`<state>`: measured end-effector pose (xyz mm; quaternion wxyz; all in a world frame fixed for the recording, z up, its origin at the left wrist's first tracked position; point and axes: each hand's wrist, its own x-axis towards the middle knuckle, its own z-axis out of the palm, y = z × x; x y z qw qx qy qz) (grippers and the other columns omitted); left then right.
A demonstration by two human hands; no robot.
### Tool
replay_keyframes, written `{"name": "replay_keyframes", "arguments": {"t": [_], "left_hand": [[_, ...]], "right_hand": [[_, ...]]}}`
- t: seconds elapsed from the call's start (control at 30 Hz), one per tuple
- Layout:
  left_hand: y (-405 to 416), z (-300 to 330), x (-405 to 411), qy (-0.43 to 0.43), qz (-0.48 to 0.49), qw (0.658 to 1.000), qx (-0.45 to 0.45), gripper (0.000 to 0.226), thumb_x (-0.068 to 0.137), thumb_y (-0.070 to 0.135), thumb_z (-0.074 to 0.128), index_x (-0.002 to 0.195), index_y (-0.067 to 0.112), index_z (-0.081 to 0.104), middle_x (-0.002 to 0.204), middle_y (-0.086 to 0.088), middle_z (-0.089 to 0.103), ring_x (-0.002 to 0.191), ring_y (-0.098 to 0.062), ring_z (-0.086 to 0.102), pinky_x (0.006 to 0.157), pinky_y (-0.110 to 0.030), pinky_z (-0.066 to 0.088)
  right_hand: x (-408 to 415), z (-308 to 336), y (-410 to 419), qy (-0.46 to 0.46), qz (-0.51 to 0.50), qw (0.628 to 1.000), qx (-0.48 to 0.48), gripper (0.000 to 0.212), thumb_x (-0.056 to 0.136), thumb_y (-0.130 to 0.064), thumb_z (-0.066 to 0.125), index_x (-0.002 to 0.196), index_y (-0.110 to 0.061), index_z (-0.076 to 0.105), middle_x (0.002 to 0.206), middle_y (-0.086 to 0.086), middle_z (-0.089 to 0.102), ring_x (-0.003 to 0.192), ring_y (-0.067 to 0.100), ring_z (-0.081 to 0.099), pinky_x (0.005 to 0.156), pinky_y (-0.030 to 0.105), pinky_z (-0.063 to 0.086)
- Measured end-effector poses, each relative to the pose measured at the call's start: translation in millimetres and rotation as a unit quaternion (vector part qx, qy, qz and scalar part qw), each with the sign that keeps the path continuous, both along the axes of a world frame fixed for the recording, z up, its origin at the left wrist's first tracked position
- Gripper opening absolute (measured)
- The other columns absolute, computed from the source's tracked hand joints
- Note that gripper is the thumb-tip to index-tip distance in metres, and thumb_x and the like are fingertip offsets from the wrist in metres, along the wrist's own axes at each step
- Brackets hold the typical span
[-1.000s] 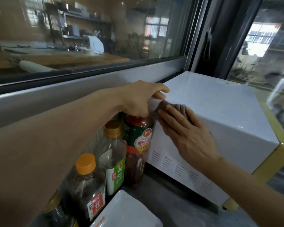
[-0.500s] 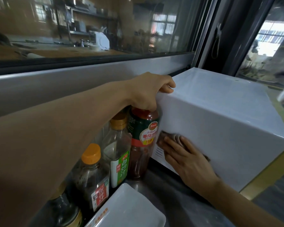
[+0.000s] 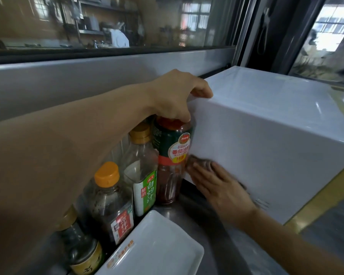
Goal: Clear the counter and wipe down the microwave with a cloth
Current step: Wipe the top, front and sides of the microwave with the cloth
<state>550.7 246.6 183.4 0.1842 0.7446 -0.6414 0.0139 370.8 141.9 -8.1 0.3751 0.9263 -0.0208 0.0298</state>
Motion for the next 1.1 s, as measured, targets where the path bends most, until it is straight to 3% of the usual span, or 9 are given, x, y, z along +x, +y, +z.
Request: {"name": "replay_keyframes", "arguments": {"t": [0.13,0.23,0.37,0.47,0.57,0.63,0.8,0.97,1.1], "left_hand": [[1.6,4.5,-7.0,-0.030,0.012,0.999,0.014,0.064,0.075,0.015,0.075,0.131,0.030,0.050,0.135,0.006,0.051,0.114,-0.007,0.045,0.086,-0.024,0.040],[-0.6,12.4,-19.3,-0.104,0.038,0.994,0.018,0.053,0.077,0.024,0.071,0.127,0.029,0.053,0.129,0.004,0.056,0.115,-0.016,0.051,0.089,-0.031,0.044],[-13.4,12.3,-42.8,-0.273,0.070,0.959,0.011,0.044,0.082,0.034,0.061,0.124,0.029,0.048,0.115,-0.001,0.058,0.100,-0.022,0.053,0.081,-0.032,0.032],[-19.1,-1.6,-55.9,-0.317,0.088,0.944,0.027,0.048,0.082,0.031,0.060,0.127,0.025,0.043,0.117,-0.007,0.050,0.100,-0.025,0.051,0.086,-0.038,0.031],[-16.5,-12.9,-62.8,-0.308,0.103,0.946,0.002,0.058,0.080,0.026,0.061,0.133,0.022,0.038,0.134,-0.007,0.040,0.115,-0.027,0.048,0.094,-0.043,0.031],[-13.3,-21.5,-68.7,-0.282,0.082,0.956,-0.014,0.070,0.079,0.023,0.063,0.141,0.022,0.029,0.143,-0.005,0.034,0.126,-0.027,0.042,0.099,-0.046,0.030],[-15.7,-41.3,-88.4,-0.253,0.092,0.963,-0.024,0.085,0.078,0.021,0.065,0.146,0.021,0.014,0.152,-0.008,0.021,0.139,-0.027,0.023,0.108,-0.046,0.025],[-22.3,-52.1,-88.6,-0.230,0.108,0.965,-0.064,0.085,0.072,0.017,0.069,0.143,0.022,0.021,0.148,-0.008,0.025,0.135,-0.028,0.026,0.107,-0.042,0.026],[-24.1,-58.5,-87.8,-0.198,0.114,0.970,-0.085,0.089,0.069,0.012,0.070,0.142,0.025,0.021,0.148,-0.006,0.023,0.135,-0.027,0.023,0.106,-0.041,0.029]], "right_hand": [[-15.8,-4.8,-2.5,0.056,-0.012,0.998,-0.002,0.063,0.090,-0.022,0.052,0.147,-0.013,0.027,0.156,0.006,0.003,0.142,0.027,-0.008,0.110,0.051,-0.020],[-26.3,33.2,-4.9,-0.087,0.009,0.996,0.007,0.057,0.081,-0.022,0.062,0.136,-0.014,0.049,0.148,0.003,0.035,0.139,0.024,0.029,0.116,0.045,0.002],[-31.3,71.8,-18.0,-0.272,0.031,0.962,0.013,0.053,0.093,-0.012,0.020,0.144,-0.011,0.034,0.152,0.006,0.030,0.142,0.028,0.021,0.117,0.045,0.005],[-35.5,49.3,-22.4,-0.252,0.010,0.968,-0.001,0.056,0.091,-0.010,0.018,0.144,-0.010,0.035,0.153,0.007,0.029,0.142,0.027,0.019,0.117,0.045,0.004],[-59.9,4.0,-19.8,-0.064,0.029,0.997,-0.043,0.062,0.080,-0.024,0.045,0.141,-0.013,0.041,0.151,0.006,0.032,0.140,0.022,0.024,0.115,0.043,0.001],[-76.5,-4.5,-19.5,-0.005,0.001,1.000,-0.031,0.072,0.073,-0.028,0.065,0.140,-0.016,0.041,0.150,0.004,0.031,0.139,0.019,0.027,0.115,0.042,0.005],[-105.4,29.1,-28.1,-0.172,0.025,0.985,-0.023,0.062,0.082,-0.016,0.030,0.144,-0.015,0.036,0.152,0.002,0.025,0.146,0.019,0.010,0.117,0.041,0.003],[-114.5,73.3,-44.4,-0.396,-0.003,0.918,-0.038,0.057,0.094,-0.011,0.038,0.149,-0.013,0.024,0.159,0.004,0.007,0.147,0.024,0.002,0.119,0.047,0.002],[-130.4,22.0,-41.6,-0.295,0.004,0.955,-0.041,0.062,0.086,-0.015,0.041,0.146,-0.011,0.027,0.156,0.007,0.018,0.147,0.024,-0.003,0.117,0.046,0.007]]}}
